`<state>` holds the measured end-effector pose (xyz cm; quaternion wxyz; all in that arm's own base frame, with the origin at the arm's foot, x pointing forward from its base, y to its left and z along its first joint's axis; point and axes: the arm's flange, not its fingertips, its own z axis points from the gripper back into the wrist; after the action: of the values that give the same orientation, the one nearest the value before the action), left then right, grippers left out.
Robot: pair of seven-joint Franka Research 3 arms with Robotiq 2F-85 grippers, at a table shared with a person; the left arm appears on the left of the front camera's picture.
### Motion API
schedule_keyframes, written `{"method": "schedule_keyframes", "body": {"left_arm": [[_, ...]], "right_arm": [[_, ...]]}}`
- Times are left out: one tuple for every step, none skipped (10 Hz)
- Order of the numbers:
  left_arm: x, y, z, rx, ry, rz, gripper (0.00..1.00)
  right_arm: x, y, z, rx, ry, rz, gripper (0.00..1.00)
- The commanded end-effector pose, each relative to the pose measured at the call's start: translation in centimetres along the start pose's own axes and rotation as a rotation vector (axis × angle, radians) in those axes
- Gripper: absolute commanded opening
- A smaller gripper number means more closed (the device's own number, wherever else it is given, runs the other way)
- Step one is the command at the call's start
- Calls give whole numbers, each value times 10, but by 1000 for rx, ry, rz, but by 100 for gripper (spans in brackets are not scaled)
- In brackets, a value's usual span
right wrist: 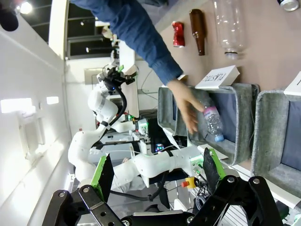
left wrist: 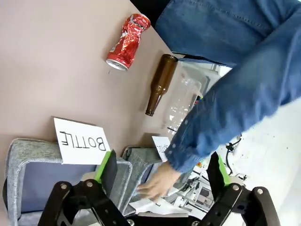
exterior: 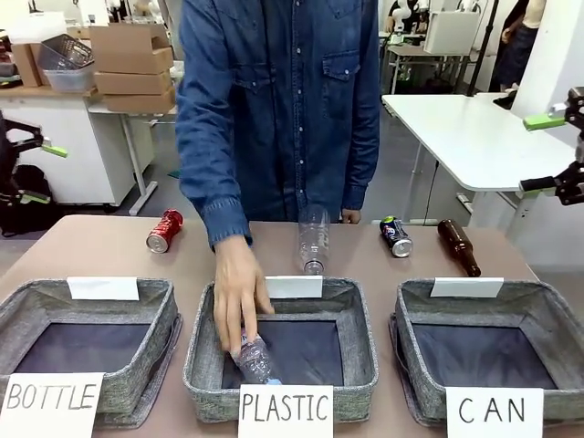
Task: Sort the can waste into the basket.
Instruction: Pick up the can waste from the table and place it in the right Fabric basket.
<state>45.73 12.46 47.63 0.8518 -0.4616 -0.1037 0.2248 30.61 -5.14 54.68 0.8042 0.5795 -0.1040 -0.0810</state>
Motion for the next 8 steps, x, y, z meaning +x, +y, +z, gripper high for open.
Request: {"method": "schedule_keyframes", "body": {"left_arm": [[-1,-6,-9,10,7,-8,100],[7,-13,-17,7,20,-105,100],[17,-22,-32,25,63,-209,100],[28,-31,-55,50,46,-258,100],[39,-41,-92,112,43,-351,100],[48,-48,-128,180,-13,-418,100],[52,-50,-160,233,1,-503,100],[51,-53,-185,272,-32,-604,100]], "right_arm": [[4,3,-1,27,-3,26,100],[4,3,-1,27,-3,26,100],[4,3,-1,27,-3,26,100],[4,3,-1,27,-3,26,100],[4,3,-1,27,-3,26,100],[4,3,-1,27,-3,26,100],[4,3,-1,27,-3,26,100],[4,3,-1,27,-3,26,100]]}}
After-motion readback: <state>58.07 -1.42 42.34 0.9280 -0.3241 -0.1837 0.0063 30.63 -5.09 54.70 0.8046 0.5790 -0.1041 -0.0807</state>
